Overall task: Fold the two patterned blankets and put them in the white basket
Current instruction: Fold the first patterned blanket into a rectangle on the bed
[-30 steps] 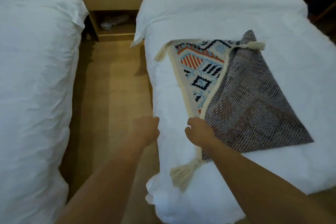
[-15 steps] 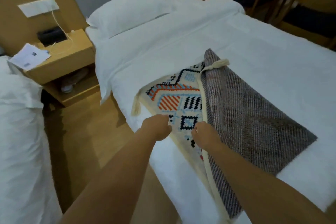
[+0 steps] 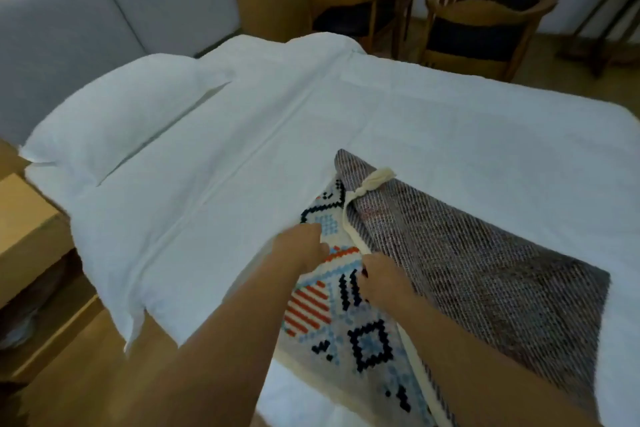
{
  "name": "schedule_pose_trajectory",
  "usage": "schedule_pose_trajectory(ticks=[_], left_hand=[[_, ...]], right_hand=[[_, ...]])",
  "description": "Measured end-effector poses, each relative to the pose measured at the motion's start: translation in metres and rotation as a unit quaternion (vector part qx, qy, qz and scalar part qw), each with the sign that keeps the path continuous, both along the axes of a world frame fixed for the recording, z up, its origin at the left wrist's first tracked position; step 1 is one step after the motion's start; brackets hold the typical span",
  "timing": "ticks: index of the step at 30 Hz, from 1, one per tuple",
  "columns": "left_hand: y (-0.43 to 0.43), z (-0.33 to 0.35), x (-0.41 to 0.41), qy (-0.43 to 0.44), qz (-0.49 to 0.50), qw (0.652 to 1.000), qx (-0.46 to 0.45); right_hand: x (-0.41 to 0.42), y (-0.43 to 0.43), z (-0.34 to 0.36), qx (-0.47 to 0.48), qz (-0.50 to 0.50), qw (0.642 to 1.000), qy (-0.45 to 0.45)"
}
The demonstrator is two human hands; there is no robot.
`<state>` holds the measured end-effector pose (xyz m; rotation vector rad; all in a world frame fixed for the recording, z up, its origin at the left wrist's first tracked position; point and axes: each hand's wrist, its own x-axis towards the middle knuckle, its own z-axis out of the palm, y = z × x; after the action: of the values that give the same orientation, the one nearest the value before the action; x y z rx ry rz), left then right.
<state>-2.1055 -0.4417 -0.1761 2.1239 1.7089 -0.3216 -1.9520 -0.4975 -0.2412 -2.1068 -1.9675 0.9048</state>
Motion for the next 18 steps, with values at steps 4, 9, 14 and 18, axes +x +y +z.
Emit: schedule_pose_trajectory(ticks=[4,9,14,18], left_hand=[[0.068,-0.042,-0.021,-0.045,-0.03,0.998,-0.029],[0.126,-0.093,-0.033,-0.092,0.013,0.993,-0.073],[0.175,-0.121,-0.023,-0.154,0.061,0.982,-0.089],[0.208,-0.145,-0.015,-0.18,0.105,0.975,-0.083]], right_hand=[[-0.022,0.05,-0.025,-0.021,-0.04,0.999,-0.022],[-0.045,0.094,-0.052,-0.044,-0.098,0.994,-0.002],[-0.052,0.133,-0.07,-0.015,-0.117,0.993,-0.027],[-0.046,0.176,-0.077,0.049,-0.115,0.992,-0.028]])
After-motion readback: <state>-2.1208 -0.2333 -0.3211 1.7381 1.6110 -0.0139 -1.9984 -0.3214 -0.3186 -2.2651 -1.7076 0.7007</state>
